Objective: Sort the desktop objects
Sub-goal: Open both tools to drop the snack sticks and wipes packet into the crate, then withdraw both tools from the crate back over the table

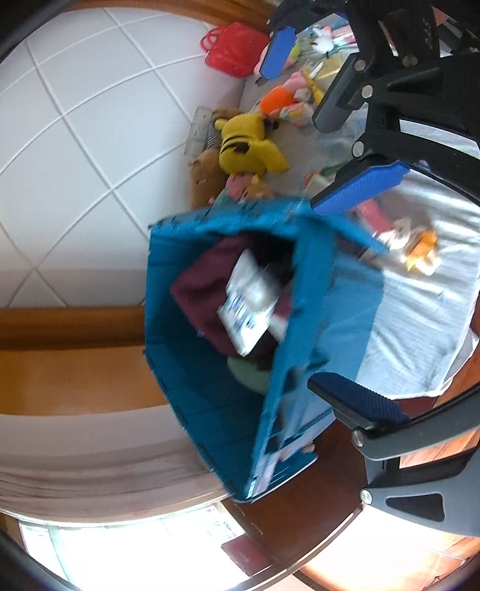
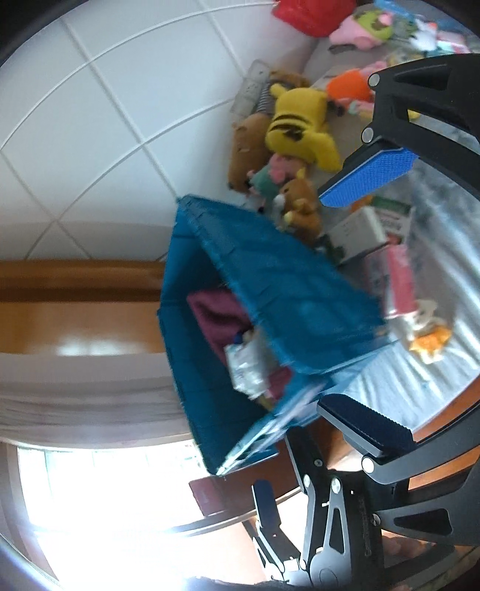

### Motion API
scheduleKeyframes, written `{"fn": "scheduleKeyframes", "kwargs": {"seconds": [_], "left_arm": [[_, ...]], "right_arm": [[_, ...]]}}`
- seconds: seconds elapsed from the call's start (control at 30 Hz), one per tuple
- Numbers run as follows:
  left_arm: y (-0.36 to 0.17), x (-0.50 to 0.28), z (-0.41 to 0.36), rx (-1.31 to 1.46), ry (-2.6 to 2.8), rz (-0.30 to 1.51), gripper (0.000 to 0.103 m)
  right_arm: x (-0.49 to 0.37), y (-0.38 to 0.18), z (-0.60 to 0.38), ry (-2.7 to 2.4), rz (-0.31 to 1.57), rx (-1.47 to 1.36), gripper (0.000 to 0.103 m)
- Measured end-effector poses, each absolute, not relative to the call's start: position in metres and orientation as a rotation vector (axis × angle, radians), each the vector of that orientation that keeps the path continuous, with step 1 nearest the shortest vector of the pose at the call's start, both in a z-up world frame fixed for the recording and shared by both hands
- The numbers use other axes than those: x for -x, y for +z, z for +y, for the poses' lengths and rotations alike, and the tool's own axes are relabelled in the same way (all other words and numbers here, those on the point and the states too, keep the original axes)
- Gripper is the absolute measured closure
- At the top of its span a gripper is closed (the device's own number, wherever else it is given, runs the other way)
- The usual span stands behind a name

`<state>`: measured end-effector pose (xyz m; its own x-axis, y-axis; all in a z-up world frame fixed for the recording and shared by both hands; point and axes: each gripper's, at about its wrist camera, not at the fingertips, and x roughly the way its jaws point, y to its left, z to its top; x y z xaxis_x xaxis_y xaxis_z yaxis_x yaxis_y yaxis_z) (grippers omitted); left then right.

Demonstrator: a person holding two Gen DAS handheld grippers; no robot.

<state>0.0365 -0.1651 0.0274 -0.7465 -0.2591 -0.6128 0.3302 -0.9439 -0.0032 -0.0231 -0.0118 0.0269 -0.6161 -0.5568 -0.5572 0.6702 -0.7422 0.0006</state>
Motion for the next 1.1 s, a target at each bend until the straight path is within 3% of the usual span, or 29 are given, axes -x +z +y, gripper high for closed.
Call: {"fn": "scheduleKeyframes", "kwargs": {"seconds": [0.6, 1.1], "left_arm": [[-0.030, -0.036, -0.016, -1.099, -2.698, 0.126, 0.015], [-0.042, 0.064, 0.083, -1.213, -2.917, 0.005, 0.016]], "right_arm": [[0.018, -0.030, 0.151, -2.382, 0.185, -0.903, 0.000], [0.069, -0.033, 0.283, -2.678, 0.049, -1.018, 0.000]]}}
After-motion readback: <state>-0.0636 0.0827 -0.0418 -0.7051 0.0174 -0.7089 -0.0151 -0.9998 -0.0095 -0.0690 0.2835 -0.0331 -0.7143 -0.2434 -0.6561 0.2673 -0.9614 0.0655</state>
